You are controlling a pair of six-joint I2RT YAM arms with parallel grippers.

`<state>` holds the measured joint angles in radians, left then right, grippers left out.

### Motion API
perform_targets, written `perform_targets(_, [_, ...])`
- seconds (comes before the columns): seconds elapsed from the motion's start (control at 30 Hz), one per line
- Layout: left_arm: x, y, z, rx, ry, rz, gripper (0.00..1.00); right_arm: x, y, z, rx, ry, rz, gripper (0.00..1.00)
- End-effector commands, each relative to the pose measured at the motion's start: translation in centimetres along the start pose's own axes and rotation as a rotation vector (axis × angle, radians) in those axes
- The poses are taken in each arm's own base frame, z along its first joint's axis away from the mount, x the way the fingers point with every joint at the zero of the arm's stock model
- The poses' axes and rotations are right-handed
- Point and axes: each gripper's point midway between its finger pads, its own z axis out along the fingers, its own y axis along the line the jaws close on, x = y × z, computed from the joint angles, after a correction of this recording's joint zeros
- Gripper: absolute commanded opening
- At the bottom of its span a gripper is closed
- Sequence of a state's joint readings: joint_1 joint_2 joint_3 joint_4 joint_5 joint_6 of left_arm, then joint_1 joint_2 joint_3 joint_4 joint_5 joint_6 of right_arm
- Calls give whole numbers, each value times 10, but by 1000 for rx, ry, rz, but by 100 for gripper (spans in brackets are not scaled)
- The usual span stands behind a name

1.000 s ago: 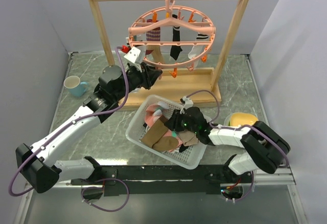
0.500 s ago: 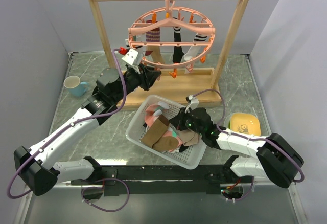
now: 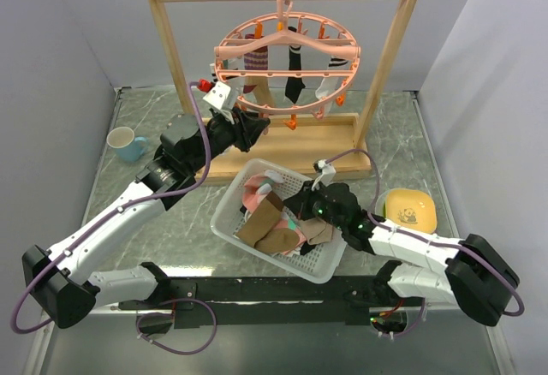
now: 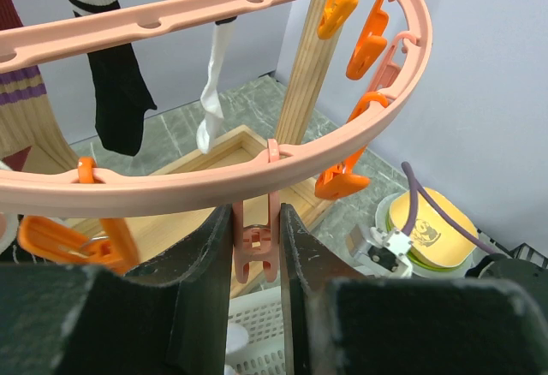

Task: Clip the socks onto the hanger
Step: Pick up the sock from the bin.

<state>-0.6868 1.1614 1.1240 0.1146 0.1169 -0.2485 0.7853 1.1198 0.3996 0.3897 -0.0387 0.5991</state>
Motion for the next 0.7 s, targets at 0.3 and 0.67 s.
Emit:
perform_targets(0.3, [12, -13, -6, 58, 55, 4, 1, -83, 104, -42, -137, -209, -376, 0])
perform_targets(0.67, [2, -13, -4, 51, 38, 6, 1, -146, 141, -66, -138, -298, -544, 0])
